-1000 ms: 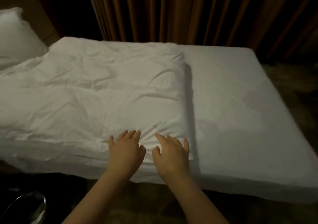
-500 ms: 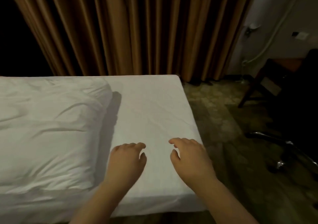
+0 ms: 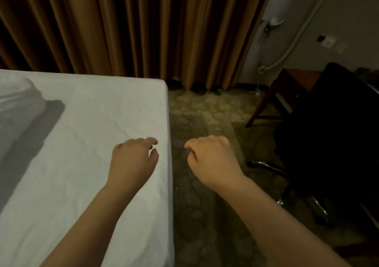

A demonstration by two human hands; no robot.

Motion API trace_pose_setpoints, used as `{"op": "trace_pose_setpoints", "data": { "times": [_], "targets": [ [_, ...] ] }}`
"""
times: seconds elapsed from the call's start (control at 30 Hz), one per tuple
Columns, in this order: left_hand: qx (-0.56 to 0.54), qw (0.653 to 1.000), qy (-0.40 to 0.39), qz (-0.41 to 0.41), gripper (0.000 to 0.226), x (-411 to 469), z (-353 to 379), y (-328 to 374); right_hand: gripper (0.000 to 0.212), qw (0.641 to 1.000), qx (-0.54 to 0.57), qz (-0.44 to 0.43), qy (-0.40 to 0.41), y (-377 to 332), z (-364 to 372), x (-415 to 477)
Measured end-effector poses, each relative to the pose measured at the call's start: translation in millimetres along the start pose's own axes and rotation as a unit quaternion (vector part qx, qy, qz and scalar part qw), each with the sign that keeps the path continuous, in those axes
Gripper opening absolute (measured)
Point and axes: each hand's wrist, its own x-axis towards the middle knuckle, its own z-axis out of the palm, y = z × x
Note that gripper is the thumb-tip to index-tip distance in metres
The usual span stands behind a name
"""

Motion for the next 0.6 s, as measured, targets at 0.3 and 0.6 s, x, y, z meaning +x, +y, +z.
{"op": "trace_pose_setpoints", "data": {
  "times": [0.3,0.6],
  "targets": [
    [0.07,0.997,-0.013,-0.037,0.037,168,49,89,0.029,0.996,0.016,-0.085,-0.003,132,-21,169],
    [0.085,0.982,-0.015,-0.165,0.036,359,87,124,0.028,0.981,0.03,-0.186,-0.052,217,-36,387]
  ]
}}
